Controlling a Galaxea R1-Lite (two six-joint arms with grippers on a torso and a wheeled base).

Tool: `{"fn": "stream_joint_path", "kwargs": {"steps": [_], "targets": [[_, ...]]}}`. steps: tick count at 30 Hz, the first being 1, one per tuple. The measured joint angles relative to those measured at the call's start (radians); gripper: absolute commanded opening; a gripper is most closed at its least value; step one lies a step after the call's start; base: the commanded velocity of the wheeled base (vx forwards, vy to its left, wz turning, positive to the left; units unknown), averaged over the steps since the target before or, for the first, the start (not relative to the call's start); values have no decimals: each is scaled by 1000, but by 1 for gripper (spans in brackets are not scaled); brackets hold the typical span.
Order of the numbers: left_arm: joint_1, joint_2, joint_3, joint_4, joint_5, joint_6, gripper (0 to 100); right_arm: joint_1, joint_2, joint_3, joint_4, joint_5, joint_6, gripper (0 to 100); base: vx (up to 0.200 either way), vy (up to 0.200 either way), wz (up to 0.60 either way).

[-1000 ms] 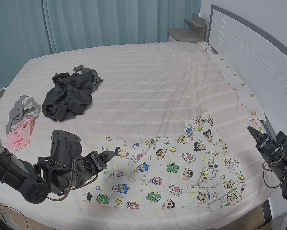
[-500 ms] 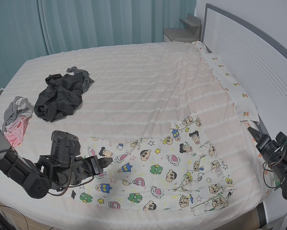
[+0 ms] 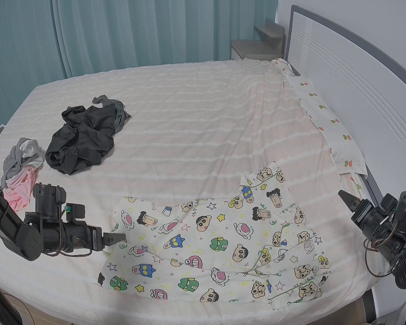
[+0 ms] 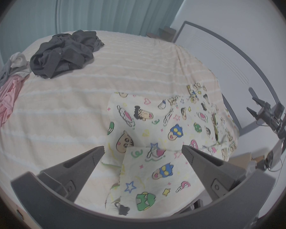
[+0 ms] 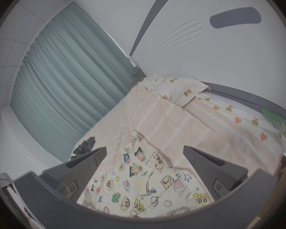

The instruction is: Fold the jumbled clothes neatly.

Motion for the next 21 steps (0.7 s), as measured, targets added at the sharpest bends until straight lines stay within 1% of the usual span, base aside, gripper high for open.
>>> {"fn": "stream_joint_path", "kwargs": {"steps": [2, 3, 5, 8, 11, 13, 16, 21], "targets": [[23, 32, 11, -1, -55, 42, 100, 52, 12, 1, 15, -64, 1, 100, 0, 0, 0], [28, 45, 15, -1, -71, 55, 100, 67, 17, 1, 19, -79, 3, 100, 0, 0, 0], [38, 74, 21, -4, -91, 79, 100, 91, 23, 2, 23, -88, 7, 100, 0, 0, 0], [45, 119, 25, -8, -101, 110, 100, 90, 24, 2, 27, -56, 11, 100, 0, 0, 0], [49, 174, 24, -36, -108, 133, 100, 44, 17, 2, 30, 11, 15, 100, 0, 0, 0], [49, 201, 22, -75, -110, 136, 100, 26, 11, 2, 30, 30, 16, 100, 0, 0, 0], [47, 241, 23, -139, -113, 137, 100, 9, 2, 2, 31, 42, 17, 100, 0, 0, 0], [24, 283, 27, -161, -118, 104, 100, 0, -14, 2, 31, 48, 18, 100, 0, 0, 0]]}}
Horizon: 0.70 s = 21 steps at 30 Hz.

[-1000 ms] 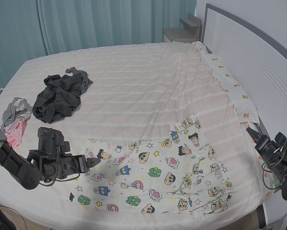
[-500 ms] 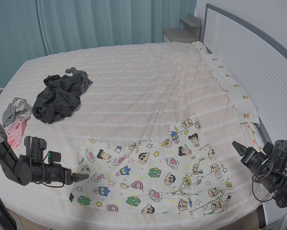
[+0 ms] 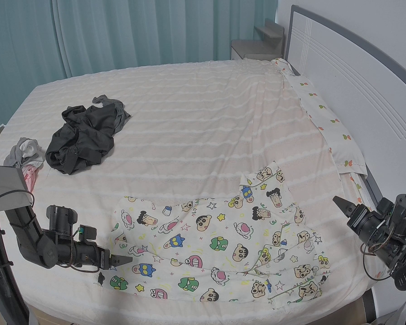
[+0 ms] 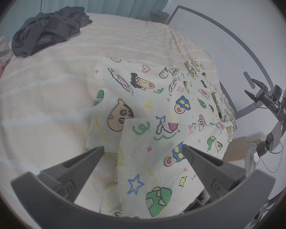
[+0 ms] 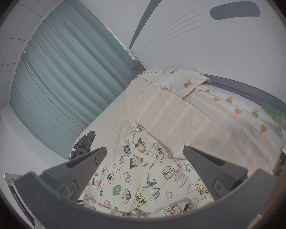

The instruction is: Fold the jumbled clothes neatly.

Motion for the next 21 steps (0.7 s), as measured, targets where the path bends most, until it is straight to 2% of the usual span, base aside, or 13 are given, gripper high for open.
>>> {"fn": "stream_joint_path", "kwargs": {"steps": [6, 7, 13, 21], "targets": [[-37, 18, -4, -21, 0, -38, 100, 0, -7, 0, -1, 0, 0, 100, 0, 0, 0], [-41, 20, -5, -30, 0, -47, 0, 1, -8, 0, -1, 0, 0, 100, 0, 0, 0], [-51, 27, -5, -79, 2, -100, 0, 2, -10, 0, -1, 0, -1, 100, 0, 0, 0], [-51, 28, 13, -84, 1, -101, 0, -1, -10, 0, -3, 0, -1, 100, 0, 0, 0]]}}
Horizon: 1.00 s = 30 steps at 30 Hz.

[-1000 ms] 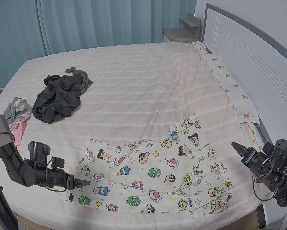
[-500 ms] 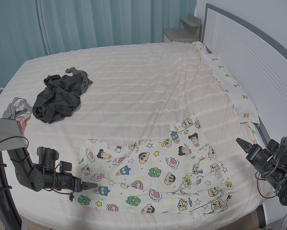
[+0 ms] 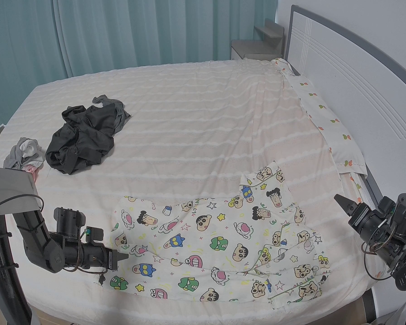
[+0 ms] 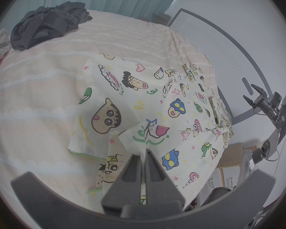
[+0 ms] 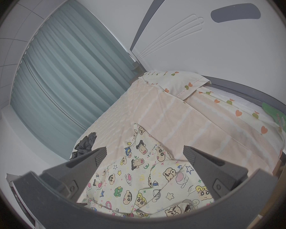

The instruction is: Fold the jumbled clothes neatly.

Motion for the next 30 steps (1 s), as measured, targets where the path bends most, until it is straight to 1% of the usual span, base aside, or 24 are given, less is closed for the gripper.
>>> {"fn": "stream_joint_path", "kwargs": {"steps": [11, 19, 26, 30], "targets": [[10, -45, 66, 0, 1, 3, 0, -3, 0, 0, 0, 0, 1, 100, 0, 0, 0], [45, -78, 117, 6, 4, 6, 0, -2, 0, 0, 1, 0, 1, 100, 0, 0, 0], [64, -91, 132, 10, 4, 6, 0, 0, 0, 0, 1, 0, 0, 100, 0, 0, 0], [67, -109, 135, 33, 4, 5, 0, 0, 0, 0, 1, 0, 0, 100, 0, 0, 0]]}}
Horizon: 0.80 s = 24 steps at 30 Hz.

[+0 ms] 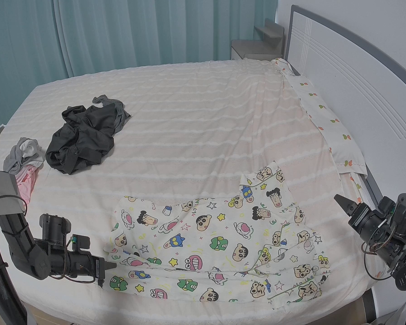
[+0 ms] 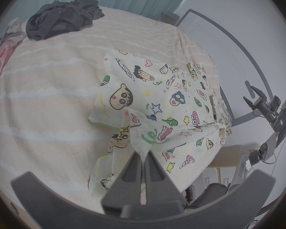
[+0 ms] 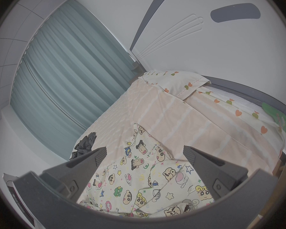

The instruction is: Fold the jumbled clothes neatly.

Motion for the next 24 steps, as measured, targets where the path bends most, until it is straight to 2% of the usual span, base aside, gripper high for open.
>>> {"fn": "stream_joint_path", "kwargs": {"steps": [5, 10, 24], "targets": [[1, -28, -6, 148, 6, 0, 0, 0, 0, 0, 0, 0, 0, 100, 0, 0, 0], [1, -53, -32, 253, 65, -1, 0, 1, 0, 0, 0, 0, 0, 100, 0, 0, 0], [12, -80, -71, 280, 94, -39, 0, 4, 0, 0, 0, 0, 0, 100, 0, 0, 0]]}}
